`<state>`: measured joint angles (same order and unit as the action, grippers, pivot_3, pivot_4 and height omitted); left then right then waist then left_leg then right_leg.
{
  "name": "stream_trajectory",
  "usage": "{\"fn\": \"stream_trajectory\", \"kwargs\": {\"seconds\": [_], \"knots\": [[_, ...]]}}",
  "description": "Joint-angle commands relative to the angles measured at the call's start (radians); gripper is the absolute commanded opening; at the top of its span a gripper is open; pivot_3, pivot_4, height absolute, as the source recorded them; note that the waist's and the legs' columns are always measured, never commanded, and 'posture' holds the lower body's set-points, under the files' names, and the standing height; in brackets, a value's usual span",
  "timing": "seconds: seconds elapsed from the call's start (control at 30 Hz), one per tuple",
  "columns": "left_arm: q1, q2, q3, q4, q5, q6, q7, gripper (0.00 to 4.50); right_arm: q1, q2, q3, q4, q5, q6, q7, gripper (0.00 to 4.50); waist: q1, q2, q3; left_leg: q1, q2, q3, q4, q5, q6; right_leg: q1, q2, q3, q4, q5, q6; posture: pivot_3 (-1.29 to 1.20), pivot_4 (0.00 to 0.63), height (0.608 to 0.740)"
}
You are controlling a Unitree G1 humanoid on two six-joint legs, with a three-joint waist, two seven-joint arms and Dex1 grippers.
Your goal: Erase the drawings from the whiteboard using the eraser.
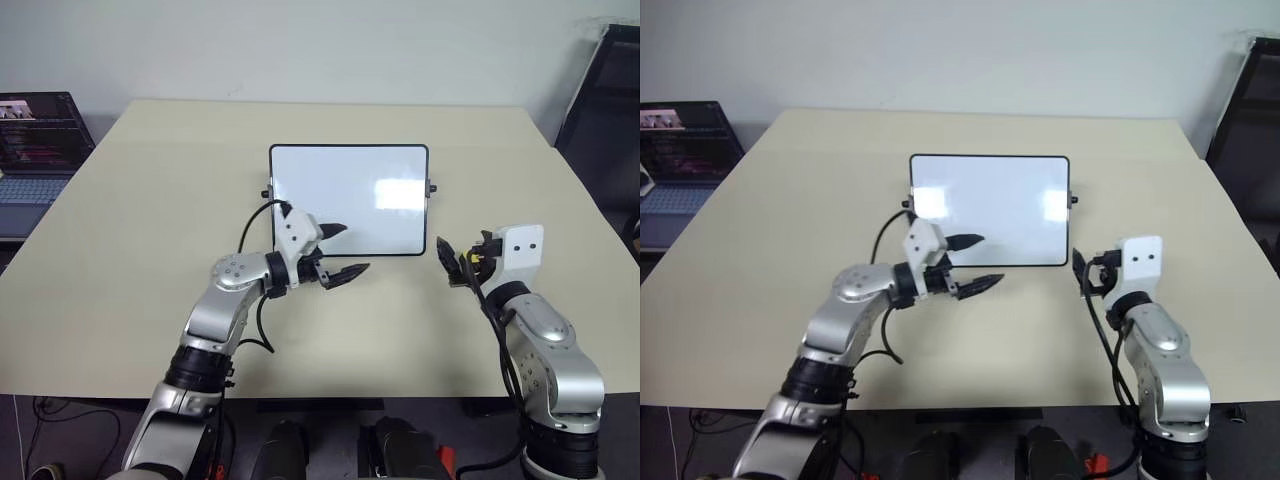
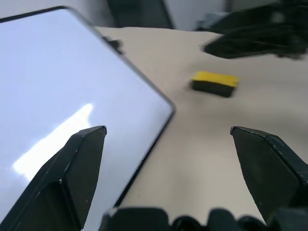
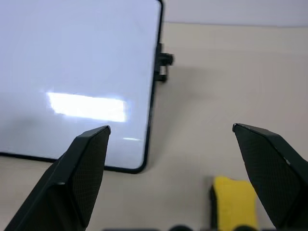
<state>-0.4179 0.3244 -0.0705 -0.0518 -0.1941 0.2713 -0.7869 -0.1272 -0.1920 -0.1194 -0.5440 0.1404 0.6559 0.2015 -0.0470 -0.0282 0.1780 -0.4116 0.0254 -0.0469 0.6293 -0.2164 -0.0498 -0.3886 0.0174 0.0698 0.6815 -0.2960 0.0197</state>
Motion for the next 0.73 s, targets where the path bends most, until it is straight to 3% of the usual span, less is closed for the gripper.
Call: {"fn": "stream_trajectory", "kwargs": {"seconds": [0.03, 0.3, 0.53, 0.73], "knots": [[0.119, -0.061, 0.129, -0.211, 0.024, 0.028, 0.256, 4.50, 0.090, -0.012, 0.092, -0.035, -0.035, -0.170, 0.035, 4.46, 0.001, 0.000, 0.000, 0.000, 0.000, -0.001, 0.000, 0.000, 0.000, 0.000, -0.001, 0.000, 0.000, 0.000, 0.000, 0.00, 0.150, 0.740], [0.389, -0.122, 0.192, -0.344, 0.115, 0.044, 0.508, 4.50, 0.251, 0.005, 0.088, 0.088, -0.048, -0.501, 0.057, 4.46, 0.013, -0.001, 0.000, 0.006, 0.000, -0.001, 0.000, 0.000, 0.000, 0.006, -0.001, 0.000, -0.001, -0.002, 0.004, 0.00, 0.150, 0.740], [0.546, -0.160, 0.156, -0.403, 0.142, 0.046, 0.581, 4.50, 0.311, 0.011, 0.039, 0.142, 0.025, -0.552, 0.085, 4.46, 0.015, -0.001, 0.000, 0.012, 0.001, 0.001, 0.000, 0.000, 0.000, 0.012, -0.001, 0.000, -0.001, -0.003, 0.003, 0.00, 0.150, 0.740], [0.542, -0.177, 0.152, -0.399, 0.154, 0.093, 0.636, 4.50, 0.284, 0.022, 0.045, 0.145, 0.022, -0.498, 0.060, 4.46, 0.015, -0.001, 0.000, 0.012, 0.001, 0.003, 0.000, 0.000, 0.000, 0.012, -0.001, 0.000, -0.001, -0.003, 0.002, 0.00, 0.150, 0.740]]}}
